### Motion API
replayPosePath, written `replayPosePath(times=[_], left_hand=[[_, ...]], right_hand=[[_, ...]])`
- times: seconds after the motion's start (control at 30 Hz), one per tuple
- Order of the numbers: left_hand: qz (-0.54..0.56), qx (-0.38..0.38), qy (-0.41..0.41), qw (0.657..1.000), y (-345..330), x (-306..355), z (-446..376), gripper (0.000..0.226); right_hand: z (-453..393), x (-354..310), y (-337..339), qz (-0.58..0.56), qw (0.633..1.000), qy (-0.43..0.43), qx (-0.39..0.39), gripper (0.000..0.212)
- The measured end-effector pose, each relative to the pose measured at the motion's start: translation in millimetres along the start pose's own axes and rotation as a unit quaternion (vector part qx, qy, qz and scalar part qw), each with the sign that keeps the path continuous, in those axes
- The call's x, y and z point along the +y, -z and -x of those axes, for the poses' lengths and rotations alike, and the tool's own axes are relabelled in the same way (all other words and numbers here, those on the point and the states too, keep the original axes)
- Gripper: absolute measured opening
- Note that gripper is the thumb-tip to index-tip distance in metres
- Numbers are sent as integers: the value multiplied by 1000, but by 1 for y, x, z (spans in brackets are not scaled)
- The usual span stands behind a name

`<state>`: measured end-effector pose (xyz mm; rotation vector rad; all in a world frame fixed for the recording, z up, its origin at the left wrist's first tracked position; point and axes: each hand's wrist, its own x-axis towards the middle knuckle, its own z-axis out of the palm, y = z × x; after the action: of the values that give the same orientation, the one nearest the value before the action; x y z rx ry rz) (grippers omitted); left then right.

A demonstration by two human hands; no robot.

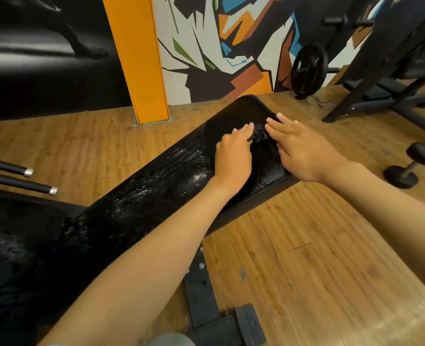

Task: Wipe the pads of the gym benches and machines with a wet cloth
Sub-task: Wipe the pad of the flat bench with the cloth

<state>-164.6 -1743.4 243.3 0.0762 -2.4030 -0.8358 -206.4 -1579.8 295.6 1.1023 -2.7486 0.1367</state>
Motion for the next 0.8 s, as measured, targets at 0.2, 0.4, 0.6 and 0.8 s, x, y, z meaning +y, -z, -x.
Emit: replayPosePath(times=[0.2,0.4,0.6,0.8], left_hand=[[16,6,-63,998,-1,-16,28,54],[-33,1,26,999,-21,-33,-74,45],[-28,4,-41,999,-7,-35,-21,47],[-15,-23,-20,999,-19,-37,-101,40]], right_hand=[[-6,-24,-11,87,994,-58,36,69],[-11,-34,-22,150,984,-85,50,77],[-10,-35,-27,176,982,-46,53,72],[-13,-37,-31,175,981,-47,65,68]])
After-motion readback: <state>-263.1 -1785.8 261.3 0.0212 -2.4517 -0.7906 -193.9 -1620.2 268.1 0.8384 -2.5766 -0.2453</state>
